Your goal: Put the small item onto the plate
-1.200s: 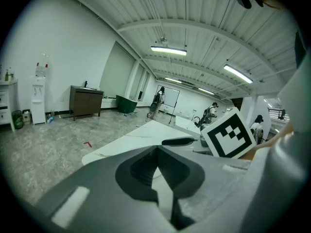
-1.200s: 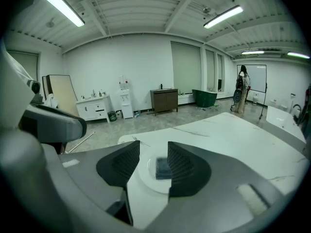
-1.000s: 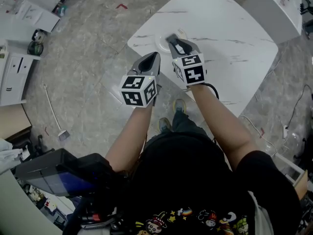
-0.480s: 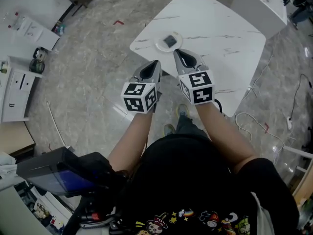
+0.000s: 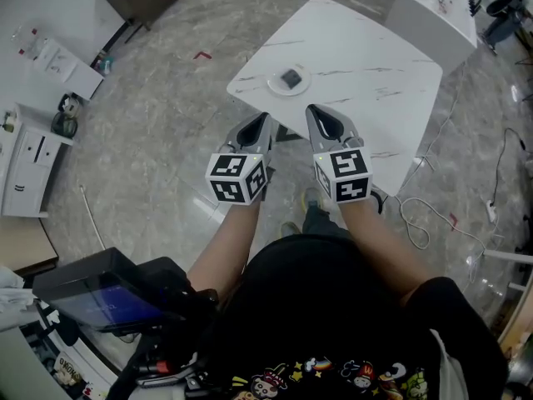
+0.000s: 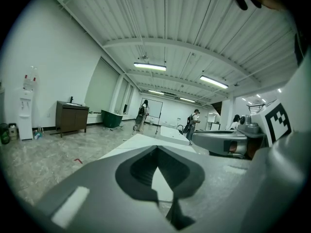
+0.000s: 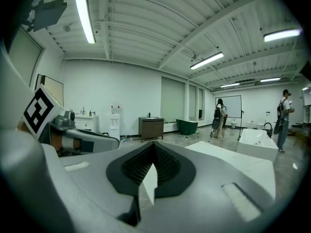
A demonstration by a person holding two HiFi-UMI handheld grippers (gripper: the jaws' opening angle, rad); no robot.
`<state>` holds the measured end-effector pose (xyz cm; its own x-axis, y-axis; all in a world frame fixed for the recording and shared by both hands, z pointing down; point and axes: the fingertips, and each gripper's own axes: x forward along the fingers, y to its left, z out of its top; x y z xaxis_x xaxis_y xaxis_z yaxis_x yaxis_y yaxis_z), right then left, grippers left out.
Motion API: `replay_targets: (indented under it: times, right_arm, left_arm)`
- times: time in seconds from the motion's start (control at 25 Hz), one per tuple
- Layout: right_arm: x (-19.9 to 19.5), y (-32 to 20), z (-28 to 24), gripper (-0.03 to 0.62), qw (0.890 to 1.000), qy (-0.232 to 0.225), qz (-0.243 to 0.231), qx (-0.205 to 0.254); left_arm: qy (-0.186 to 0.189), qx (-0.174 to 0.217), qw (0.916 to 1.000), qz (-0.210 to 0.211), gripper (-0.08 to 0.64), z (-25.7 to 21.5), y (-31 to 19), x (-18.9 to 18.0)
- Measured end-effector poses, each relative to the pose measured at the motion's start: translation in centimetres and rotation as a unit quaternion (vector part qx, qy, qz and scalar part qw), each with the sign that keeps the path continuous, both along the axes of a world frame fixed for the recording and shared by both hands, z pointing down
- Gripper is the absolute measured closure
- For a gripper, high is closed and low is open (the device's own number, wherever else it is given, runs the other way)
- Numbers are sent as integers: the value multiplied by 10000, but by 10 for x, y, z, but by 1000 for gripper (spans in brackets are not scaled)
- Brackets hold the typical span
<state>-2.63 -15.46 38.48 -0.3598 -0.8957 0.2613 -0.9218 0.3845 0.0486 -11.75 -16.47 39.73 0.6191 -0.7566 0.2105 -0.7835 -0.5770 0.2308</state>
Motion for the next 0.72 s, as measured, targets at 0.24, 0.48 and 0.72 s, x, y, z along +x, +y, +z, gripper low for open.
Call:
replay_targets:
  times: [0.24, 0.48, 0.72]
  right_arm:
    - [2, 20, -3, 575, 9999, 41, 103, 9]
    - [3, 18, -2, 575, 9999, 63, 88, 0]
    - [8, 13, -4, 575, 10000, 15, 79, 2]
  left_arm:
    - [131, 122, 9998, -17, 560, -10, 21, -2]
    - [220, 225, 9995, -16, 560, -17, 24, 2]
    - [248, 290, 9993, -24, 560, -22, 23, 9]
